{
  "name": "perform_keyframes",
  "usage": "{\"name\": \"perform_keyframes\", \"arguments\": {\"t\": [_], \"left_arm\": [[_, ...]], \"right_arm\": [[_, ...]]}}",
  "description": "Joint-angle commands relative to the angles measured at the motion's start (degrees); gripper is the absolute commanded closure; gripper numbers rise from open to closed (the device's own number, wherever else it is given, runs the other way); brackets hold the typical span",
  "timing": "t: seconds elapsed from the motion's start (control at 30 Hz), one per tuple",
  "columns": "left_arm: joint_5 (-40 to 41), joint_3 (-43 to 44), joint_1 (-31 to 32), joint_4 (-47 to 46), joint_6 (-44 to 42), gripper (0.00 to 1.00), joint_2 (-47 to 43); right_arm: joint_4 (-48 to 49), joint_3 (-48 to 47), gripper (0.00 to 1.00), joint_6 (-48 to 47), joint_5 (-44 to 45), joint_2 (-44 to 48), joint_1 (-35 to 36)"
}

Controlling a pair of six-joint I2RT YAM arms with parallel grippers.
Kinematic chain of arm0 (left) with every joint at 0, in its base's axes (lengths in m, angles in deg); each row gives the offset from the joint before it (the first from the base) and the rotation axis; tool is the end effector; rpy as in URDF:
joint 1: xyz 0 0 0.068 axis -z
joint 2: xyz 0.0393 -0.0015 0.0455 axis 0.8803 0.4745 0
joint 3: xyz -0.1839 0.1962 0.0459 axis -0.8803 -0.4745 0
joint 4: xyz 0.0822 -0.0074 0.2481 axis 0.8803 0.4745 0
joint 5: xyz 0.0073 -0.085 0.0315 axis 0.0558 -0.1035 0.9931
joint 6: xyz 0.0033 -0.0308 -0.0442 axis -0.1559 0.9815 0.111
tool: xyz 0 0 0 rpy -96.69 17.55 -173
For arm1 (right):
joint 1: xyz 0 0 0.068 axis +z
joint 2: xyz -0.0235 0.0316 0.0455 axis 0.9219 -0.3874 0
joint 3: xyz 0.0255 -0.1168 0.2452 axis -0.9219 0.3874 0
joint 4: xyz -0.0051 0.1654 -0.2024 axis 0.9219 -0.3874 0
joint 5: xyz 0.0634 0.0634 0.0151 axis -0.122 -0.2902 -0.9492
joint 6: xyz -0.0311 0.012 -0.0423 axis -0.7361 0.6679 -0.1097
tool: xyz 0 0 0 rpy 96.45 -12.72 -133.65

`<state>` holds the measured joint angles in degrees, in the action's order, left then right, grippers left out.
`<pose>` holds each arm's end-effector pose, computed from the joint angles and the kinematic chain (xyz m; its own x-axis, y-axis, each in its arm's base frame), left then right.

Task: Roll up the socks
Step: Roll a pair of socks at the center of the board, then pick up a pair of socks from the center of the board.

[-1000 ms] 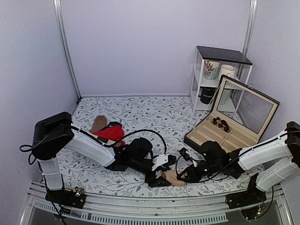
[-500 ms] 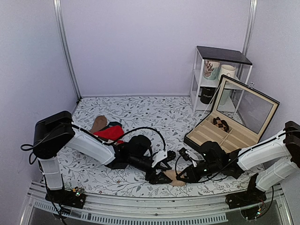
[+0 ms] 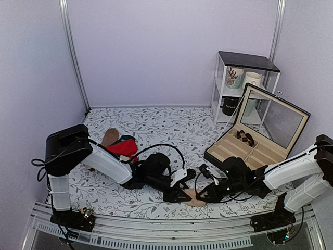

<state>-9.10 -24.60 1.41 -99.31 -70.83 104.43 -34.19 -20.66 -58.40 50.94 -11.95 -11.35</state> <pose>0.1561 -0.3447 0.0995 -0.2570 0.5307 -0.8076 0.9610 0.0524 -0.2714 0.1209 0.1986 0.1218 -0.7626 -0.3548 -0.5409 -0.6359 0.5643 0.5264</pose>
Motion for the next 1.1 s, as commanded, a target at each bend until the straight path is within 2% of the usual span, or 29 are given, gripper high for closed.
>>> {"name": "perform_keyframes", "arguments": {"t": [0.0, 0.07, 0.33, 0.53, 0.67, 0.77, 0.9, 1.07], "left_arm": [[0.5, -1.7, -0.3, 3.5, 1.4, 0.78, 2.4], [0.4, -1.4, -0.1, 3.7, 1.1, 1.0, 2.6], [-2.4, -0.1, 0.0, 6.7, 0.3, 1.0, 3.7], [-1.9, -0.9, -0.3, 6.4, 2.2, 1.0, 2.6], [-2.1, 0.1, -0.8, 10.7, 3.3, 1.0, 1.0], [-2.9, 1.2, -1.4, 14.8, 4.7, 1.0, -0.6], [-4.6, 1.8, -2.8, 19.5, 8.2, 1.0, -1.2], [-6.7, 2.7, -5.2, 24.8, 10.5, 1.0, -2.8]], "right_arm": [[-4.2, 1.6, 0.94, -0.2, 1.6, -1.4, -0.2], [-4.3, 1.4, 0.94, -0.2, 1.5, -1.4, -0.1], [-6.2, -0.6, 0.93, 0.1, 0.9, -0.3, -0.2], [-9.3, -2.6, 0.56, 0.3, 5.0, 2.8, -0.2], [-13.0, -4.1, 0.44, -2.9, 10.0, 9.0, -0.3], [-13.9, -4.3, 0.41, -6.0, 13.3, 14.5, -0.2], [-9.5, -1.6, 0.41, -10.5, 13.5, 20.4, -0.1], [-5.1, 0.2, 0.43, -17.2, 12.7, 22.9, 2.6]]}}
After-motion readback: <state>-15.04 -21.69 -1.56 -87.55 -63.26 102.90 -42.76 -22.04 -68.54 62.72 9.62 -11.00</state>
